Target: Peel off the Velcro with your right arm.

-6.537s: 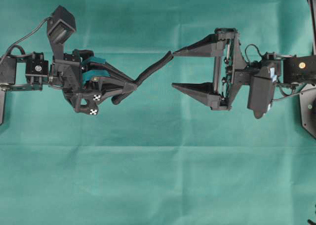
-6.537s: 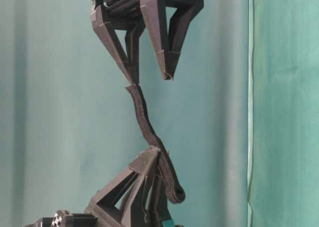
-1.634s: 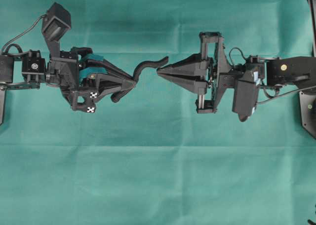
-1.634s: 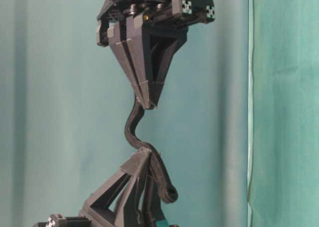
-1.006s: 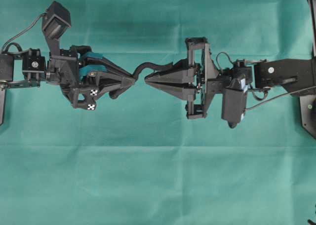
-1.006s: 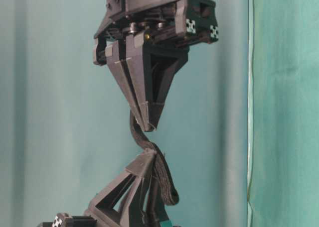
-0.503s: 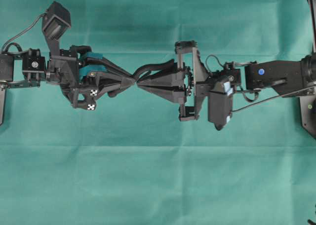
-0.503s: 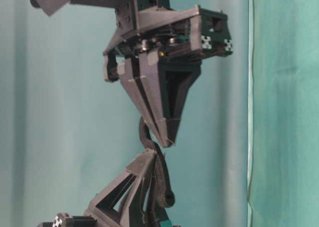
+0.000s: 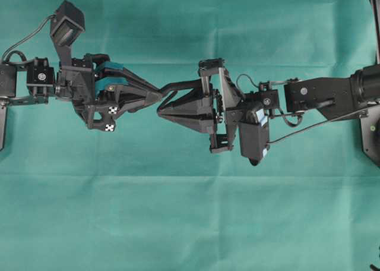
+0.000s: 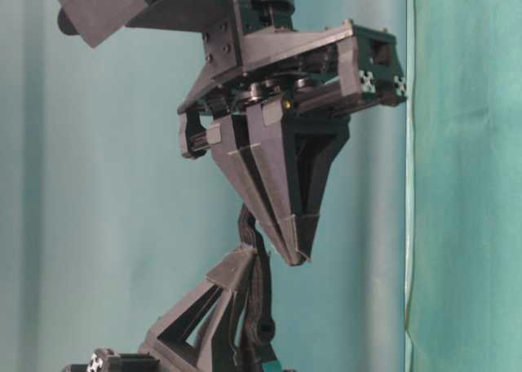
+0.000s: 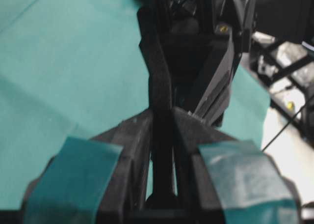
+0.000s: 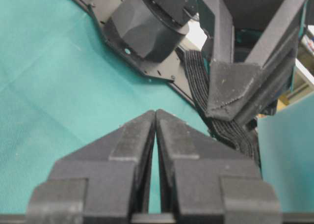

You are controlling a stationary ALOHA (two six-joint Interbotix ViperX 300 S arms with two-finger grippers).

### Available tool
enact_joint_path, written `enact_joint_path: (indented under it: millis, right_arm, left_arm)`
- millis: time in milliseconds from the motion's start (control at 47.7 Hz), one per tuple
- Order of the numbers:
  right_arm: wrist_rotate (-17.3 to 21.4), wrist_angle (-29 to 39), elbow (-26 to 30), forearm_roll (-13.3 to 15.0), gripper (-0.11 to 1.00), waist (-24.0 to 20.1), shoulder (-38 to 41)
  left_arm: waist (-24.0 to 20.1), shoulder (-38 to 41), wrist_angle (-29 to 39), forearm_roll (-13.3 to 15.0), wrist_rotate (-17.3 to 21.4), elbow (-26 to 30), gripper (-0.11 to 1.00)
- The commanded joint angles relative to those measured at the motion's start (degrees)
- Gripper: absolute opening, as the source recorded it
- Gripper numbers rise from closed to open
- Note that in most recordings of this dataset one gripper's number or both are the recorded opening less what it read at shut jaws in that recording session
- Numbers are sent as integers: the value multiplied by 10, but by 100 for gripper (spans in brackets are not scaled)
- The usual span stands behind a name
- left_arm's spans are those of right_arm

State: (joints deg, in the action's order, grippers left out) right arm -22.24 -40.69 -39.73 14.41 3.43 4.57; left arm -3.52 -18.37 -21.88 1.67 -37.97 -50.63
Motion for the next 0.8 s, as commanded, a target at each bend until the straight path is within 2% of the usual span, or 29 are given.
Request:
enact_joint_path:
  millis: [0, 377, 775]
  right_arm:
    - [1, -1, 16, 4, -9, -7, -4]
    - [2, 1, 33, 22, -9, -20, 12]
    - [2, 4, 54, 22, -9, -34, 35]
  left_arm:
    - [-6, -4, -11, -1, 0, 8, 10]
    - [-13, -4, -11, -1, 1, 4, 10]
    - [-15, -4, -17, -2, 2, 3, 10]
